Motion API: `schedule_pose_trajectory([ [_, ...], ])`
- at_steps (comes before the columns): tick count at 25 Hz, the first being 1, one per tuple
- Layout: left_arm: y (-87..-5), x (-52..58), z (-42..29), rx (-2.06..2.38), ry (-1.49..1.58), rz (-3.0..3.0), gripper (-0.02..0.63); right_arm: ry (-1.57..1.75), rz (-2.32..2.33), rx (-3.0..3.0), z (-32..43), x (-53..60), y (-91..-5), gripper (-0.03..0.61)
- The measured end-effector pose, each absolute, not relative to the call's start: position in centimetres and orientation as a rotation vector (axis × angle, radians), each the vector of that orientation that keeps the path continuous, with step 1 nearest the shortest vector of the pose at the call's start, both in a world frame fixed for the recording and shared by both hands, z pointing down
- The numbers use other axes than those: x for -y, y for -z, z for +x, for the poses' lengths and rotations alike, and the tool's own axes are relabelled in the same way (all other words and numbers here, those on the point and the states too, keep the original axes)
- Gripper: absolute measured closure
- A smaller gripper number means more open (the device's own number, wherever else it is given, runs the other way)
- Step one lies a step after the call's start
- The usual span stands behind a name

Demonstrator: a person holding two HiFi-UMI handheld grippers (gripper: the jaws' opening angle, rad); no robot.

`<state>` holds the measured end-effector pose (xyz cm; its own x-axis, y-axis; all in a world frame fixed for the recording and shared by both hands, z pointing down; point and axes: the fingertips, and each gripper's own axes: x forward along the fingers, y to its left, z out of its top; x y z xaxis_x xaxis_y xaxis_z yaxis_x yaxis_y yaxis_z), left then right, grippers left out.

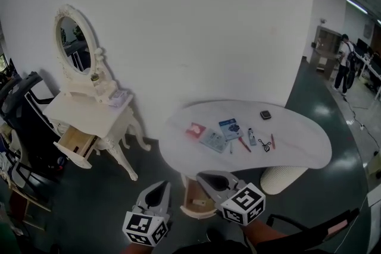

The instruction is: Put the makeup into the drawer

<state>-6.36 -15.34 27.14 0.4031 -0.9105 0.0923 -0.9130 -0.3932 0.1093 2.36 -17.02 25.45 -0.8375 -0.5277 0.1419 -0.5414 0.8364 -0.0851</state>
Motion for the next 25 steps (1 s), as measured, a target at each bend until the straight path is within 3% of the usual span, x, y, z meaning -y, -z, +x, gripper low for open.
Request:
schedule_pose_trajectory([
  [25,-22.2,15.0,-4.1,1.631,0.084,2.626,0.615,-0.12,1.071,2.941,5.4,16.2,-22.1,0.578],
])
